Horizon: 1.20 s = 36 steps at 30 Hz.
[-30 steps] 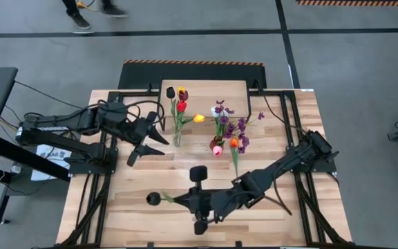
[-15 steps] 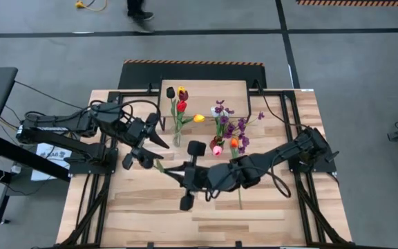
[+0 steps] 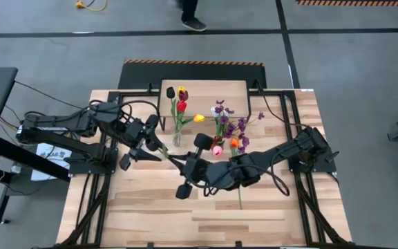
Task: Pick and place flowers into a vace then onto a shelf
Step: Put the black flower into the transparent vase
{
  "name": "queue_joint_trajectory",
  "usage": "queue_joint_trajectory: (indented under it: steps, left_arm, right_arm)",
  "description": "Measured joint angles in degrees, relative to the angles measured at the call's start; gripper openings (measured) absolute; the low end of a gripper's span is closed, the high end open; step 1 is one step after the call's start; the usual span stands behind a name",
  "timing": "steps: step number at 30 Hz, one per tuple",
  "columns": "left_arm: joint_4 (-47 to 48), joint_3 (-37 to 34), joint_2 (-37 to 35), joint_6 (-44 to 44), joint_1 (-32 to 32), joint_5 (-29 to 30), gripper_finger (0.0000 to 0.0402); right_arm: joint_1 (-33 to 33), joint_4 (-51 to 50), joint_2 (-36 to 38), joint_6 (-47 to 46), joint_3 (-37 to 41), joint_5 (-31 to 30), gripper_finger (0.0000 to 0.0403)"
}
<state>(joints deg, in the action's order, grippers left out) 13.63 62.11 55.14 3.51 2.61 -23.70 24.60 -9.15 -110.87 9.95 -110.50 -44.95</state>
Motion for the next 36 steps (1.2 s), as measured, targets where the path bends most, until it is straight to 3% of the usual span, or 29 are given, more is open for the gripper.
queue_joint_trajectory:
  steps: [14, 23, 28, 36]
  left_arm:
    - [-4.68, 0.04, -0.15, 2.29, 0.00, -0.05, 0.0164]
    - [-6.61, 0.04, 0.36, 3.34, 0.00, 0.00, 0.0136]
    - [-7.67, 0.04, 0.36, 3.32, 0.00, 0.41, 0.0101]
    - [-6.69, 0.04, 0.36, 2.51, 0.00, 0.74, 0.0009]
  right_arm:
    - [-0.49, -2.55, 0.00, -0.97, 0.04, 0.05, 0.0000]
    - [-0.75, -2.83, 0.00, -1.00, 0.04, 1.45, 0.0000]
    - [-0.74, -2.84, 0.00, -1.00, 0.06, 1.51, 0.0000]
    - [-0.74, -2.88, 0.00, -0.98, 0.09, 1.60, 0.0000]
